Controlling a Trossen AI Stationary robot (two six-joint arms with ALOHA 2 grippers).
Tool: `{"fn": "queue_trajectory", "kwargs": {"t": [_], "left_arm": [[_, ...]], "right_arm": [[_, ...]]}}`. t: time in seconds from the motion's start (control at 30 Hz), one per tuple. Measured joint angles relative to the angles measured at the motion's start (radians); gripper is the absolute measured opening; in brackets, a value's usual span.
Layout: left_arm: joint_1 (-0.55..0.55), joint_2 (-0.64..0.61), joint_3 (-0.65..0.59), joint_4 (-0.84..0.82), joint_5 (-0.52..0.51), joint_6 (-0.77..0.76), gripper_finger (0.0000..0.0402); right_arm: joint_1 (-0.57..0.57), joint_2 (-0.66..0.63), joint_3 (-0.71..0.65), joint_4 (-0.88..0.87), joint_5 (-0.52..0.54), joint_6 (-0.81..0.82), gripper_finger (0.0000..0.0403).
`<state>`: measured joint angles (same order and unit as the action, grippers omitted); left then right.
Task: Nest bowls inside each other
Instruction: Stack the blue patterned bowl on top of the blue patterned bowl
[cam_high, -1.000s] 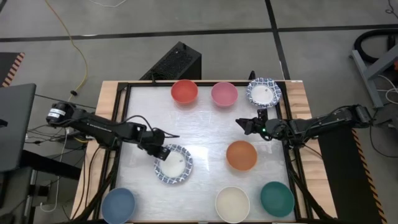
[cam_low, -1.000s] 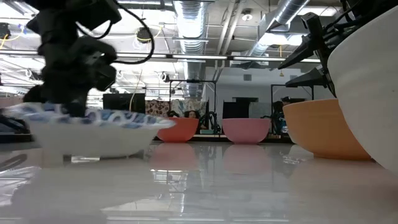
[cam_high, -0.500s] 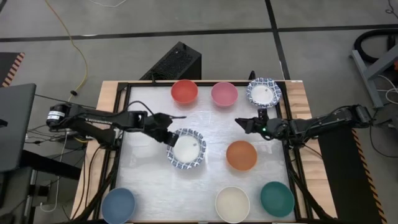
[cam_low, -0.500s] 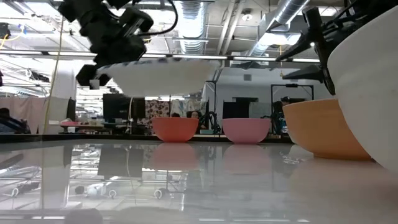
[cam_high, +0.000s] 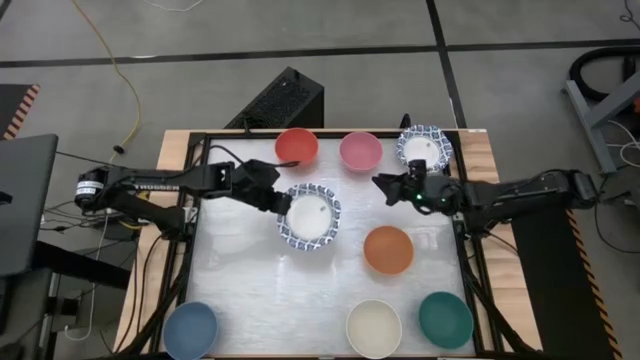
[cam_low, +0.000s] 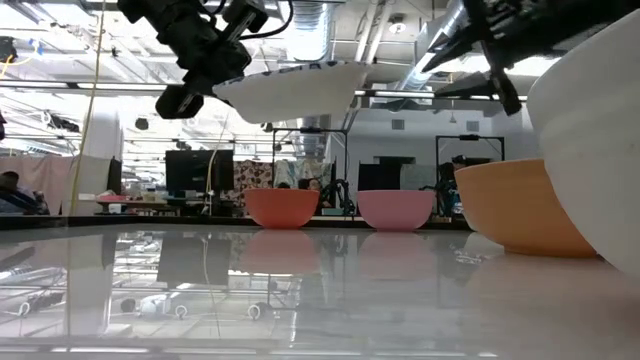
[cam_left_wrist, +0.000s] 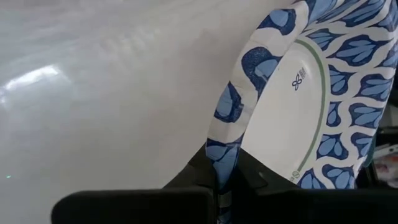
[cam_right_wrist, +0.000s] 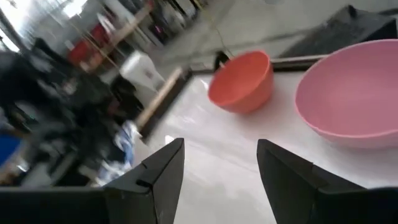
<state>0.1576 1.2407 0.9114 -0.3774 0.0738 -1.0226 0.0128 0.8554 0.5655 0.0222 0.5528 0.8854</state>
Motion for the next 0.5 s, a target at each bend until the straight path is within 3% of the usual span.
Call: {"fn": "queue_trajectory", "kwargs": {"t": [0.23,0.5], "left_arm": [[0.033,0.000,0.022,0.000,-0.044,-0.007,0.0000],[0.071,0.000,0.025,0.021,-0.078,-0.025,0.0000]], "right_arm": [[-0.029,0.162,0.206,-0.227,-0.064,0.008,0.0223],[-0.029,0.273,0.355,-0.233,-0.104,-0.001,0.0223]]}}
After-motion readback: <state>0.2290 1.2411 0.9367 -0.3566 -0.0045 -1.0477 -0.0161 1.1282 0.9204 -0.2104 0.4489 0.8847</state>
